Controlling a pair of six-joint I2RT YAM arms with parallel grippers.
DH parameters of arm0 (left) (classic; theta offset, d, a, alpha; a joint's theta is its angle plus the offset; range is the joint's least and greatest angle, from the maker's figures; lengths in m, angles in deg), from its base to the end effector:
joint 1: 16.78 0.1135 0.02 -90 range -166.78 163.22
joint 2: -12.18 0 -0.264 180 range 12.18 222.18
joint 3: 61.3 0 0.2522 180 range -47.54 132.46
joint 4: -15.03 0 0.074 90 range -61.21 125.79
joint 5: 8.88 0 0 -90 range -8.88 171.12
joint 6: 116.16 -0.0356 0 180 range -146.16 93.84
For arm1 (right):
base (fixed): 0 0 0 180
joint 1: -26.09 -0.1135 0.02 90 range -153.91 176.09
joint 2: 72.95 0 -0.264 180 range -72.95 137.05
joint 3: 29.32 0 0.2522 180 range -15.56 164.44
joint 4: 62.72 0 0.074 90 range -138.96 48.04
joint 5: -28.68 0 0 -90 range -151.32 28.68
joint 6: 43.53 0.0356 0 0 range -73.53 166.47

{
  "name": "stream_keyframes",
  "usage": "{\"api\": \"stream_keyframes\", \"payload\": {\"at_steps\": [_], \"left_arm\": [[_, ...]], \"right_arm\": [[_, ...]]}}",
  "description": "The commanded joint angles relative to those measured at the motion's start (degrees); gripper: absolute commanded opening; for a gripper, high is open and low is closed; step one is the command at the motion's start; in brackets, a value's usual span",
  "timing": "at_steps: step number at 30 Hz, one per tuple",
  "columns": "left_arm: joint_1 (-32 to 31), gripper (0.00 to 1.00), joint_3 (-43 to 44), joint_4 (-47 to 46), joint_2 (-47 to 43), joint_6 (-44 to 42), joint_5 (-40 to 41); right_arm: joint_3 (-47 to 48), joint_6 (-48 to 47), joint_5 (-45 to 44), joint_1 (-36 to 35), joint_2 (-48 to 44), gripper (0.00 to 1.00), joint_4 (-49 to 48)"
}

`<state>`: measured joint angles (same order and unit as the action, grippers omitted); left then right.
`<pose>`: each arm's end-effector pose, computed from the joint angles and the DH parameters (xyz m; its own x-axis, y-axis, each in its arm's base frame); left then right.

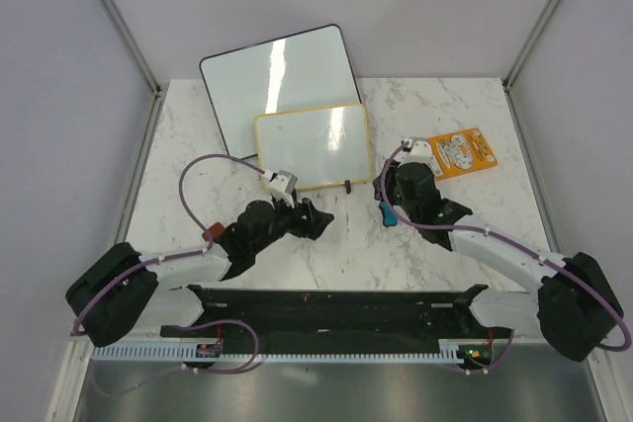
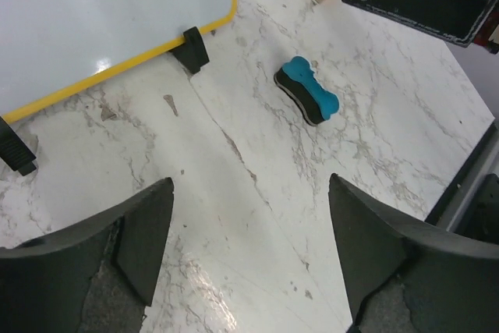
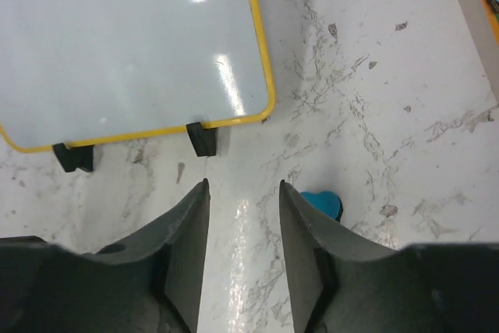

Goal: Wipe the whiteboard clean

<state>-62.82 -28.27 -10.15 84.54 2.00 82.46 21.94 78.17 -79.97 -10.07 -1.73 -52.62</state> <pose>0.1681 -0.1731 0.1785 -0.4818 -0.1801 -0.8576 0.5405 0.7093 -0.4526 0.2209 0.1473 0.2234 -0.5204 0.2363 -0.8205 -0.0730 0.9451 0.3185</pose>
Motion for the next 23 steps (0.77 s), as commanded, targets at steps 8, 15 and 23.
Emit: {"api": "stream_keyframes", "payload": {"at_steps": [8, 15, 23], "left_arm": [[-0.2, 0.93, 2.8, 21.0, -14.5, -4.7, 5.1], [-0.1, 0.95, 3.0, 31.4, -24.4, -6.8, 9.5], [-0.1, 0.99, 0.5, 36.3, -35.3, -7.6, 12.9]], "right_arm": [[-4.1, -3.4, -7.2, -0.2, -18.7, 0.98, 14.2], [-6.0, -2.1, -13.3, -0.2, -22.4, 0.98, 18.7], [-7.4, -2.1, -20.4, -0.2, -26.1, 0.98, 20.8]]}}
